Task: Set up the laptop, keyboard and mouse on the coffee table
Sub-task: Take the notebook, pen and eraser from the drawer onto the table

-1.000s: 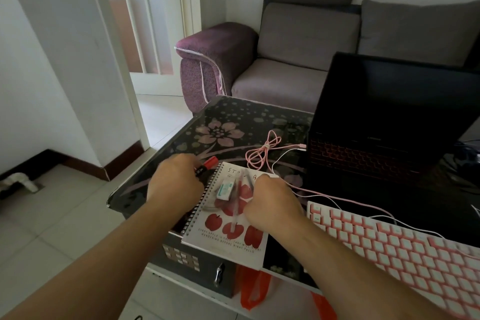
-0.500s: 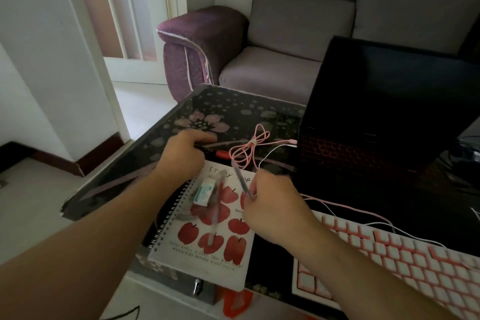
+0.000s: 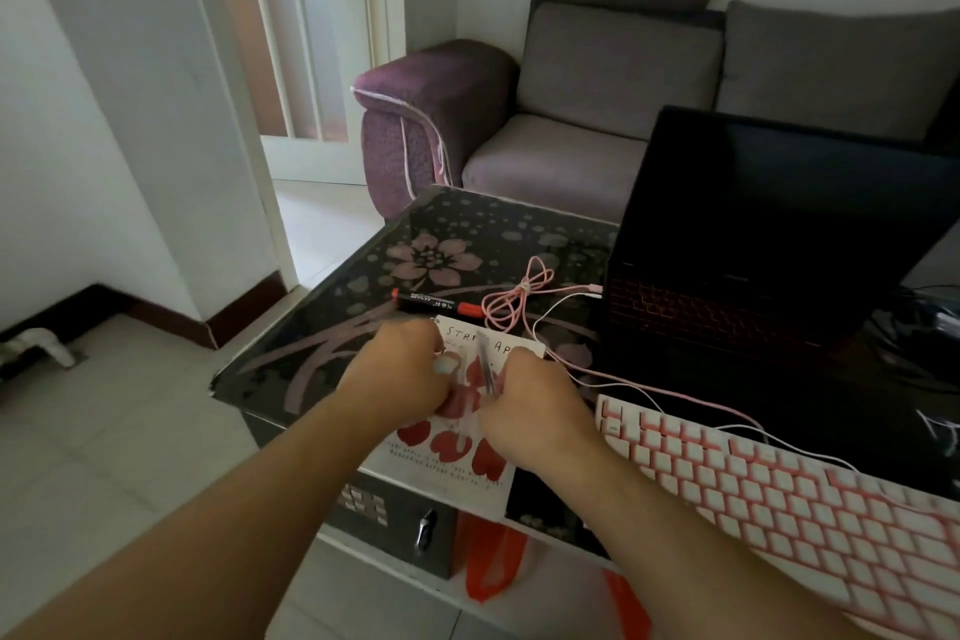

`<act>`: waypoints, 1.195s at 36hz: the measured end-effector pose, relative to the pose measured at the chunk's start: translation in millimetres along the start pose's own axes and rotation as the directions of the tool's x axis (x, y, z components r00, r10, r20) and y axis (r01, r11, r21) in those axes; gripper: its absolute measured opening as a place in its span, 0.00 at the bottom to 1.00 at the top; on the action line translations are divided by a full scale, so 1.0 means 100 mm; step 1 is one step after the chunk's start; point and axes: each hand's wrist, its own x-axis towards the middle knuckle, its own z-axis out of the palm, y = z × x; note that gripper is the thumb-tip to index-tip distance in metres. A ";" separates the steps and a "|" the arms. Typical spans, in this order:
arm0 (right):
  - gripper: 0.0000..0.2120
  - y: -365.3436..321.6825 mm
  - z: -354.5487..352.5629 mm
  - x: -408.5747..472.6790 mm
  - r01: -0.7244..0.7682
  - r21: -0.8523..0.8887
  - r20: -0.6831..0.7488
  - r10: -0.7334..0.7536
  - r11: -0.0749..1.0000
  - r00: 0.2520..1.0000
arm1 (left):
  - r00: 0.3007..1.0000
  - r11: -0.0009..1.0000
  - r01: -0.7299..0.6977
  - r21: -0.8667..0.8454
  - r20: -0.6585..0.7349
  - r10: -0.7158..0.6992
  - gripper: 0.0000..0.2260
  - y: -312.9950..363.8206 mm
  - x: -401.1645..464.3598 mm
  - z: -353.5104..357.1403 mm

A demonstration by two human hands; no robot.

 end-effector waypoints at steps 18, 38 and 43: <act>0.04 0.02 0.08 0.15 -0.051 0.036 -0.067 0.053 0.998 0.996 | 0.972 0.990 0.024 -0.138 -0.227 -0.056 0.18 -0.49 0.18 -0.01; 0.07 0.05 0.12 0.05 -0.024 -0.037 -0.035 0.022 0.999 0.999 | 0.997 0.995 0.013 0.099 0.075 -0.021 0.21 0.05 -0.06 0.05; 0.06 0.07 0.13 0.03 -0.024 -0.052 -0.030 0.022 0.998 0.999 | 0.981 0.984 0.125 0.126 0.131 -0.141 0.15 0.21 -0.02 0.05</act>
